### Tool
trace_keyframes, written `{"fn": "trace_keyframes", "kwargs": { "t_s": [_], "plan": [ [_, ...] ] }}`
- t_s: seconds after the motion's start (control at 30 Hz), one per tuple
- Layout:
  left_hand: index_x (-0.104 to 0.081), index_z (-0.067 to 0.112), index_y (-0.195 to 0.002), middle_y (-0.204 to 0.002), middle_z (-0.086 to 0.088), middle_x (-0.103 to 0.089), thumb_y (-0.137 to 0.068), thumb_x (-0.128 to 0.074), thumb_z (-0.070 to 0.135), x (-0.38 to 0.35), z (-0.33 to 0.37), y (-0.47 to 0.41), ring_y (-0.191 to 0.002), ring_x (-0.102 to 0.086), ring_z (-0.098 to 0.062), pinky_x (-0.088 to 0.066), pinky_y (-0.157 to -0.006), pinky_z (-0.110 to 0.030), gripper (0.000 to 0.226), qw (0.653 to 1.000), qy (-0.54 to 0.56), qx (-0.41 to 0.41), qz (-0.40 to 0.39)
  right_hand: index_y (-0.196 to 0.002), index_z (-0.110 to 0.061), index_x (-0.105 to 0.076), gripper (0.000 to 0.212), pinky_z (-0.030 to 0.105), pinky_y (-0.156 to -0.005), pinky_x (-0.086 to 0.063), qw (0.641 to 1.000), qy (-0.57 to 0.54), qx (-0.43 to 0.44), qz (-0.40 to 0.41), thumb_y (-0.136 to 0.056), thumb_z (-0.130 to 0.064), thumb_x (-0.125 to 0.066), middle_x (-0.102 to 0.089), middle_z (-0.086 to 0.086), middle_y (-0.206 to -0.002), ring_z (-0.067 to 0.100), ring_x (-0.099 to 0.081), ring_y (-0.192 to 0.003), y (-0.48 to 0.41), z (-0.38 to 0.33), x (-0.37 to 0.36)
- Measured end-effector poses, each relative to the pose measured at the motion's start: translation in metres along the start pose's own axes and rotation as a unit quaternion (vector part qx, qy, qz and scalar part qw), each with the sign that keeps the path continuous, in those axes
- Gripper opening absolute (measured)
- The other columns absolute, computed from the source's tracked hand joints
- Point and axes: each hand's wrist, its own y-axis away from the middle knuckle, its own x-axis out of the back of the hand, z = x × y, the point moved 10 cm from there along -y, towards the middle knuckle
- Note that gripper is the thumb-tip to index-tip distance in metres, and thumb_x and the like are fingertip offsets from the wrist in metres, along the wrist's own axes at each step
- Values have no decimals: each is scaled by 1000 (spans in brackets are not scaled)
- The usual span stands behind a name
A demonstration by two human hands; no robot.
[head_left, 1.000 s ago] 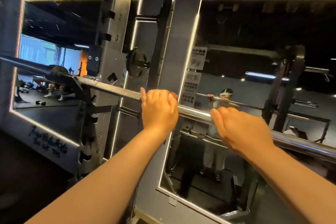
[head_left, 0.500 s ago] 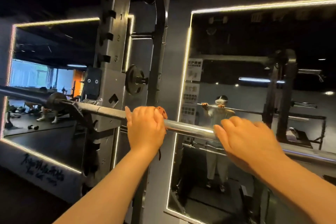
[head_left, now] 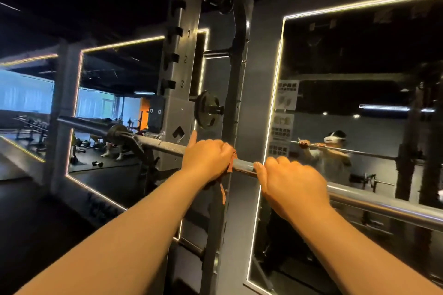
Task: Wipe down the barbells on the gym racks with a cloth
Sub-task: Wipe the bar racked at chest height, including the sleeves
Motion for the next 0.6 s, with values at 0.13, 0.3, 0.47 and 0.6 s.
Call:
{"fn": "trace_keyframes", "kwargs": {
  "t_s": [0.13, 0.3, 0.47, 0.6],
  "plan": [
    [-69, 21, -108, -103, -1, -67, -101, -55, 35, -6, 17, 16, -101, -62, -22, -34, -114, -51, 21, 991, -110, -57, 45, -129, -19, -49, 38, 35, -69, -45, 999, -25, -21, 12, -110, -41, -24, -51, 2, -98, 23, -57, -86, -1, 8, -3],
    [-56, 26, -127, -125, 10, -53, -106, -25, 45, -9, -5, 55, -129, -41, -6, -13, -124, -29, 42, 974, 165, -72, 140, -112, -22, -55, 49, 32, -68, -43, 997, -52, -55, 20, -109, -52, -16, -47, -3, -85, 17, -49, -75, -1, 18, -6],
    [-60, 20, -110, -108, -1, -66, -99, -56, 32, 0, 5, 13, -103, -63, -22, -40, -112, -50, 17, 984, -145, -104, 0, -117, -22, -55, 49, 33, -68, -38, 997, -45, -56, 9, -109, -49, -15, -46, -3, -87, 17, -46, -76, -1, 18, -3],
    [-64, 13, -119, -111, -6, -67, -99, -59, 28, -6, 12, -3, -101, -64, -27, -51, -94, -45, 26, 968, -218, -124, -22, -135, -21, -48, 58, 35, -68, -38, 1000, 10, -8, -19, -98, -40, -8, -45, 1, -94, 20, -47, -81, 0, 9, -4]
  ]
}}
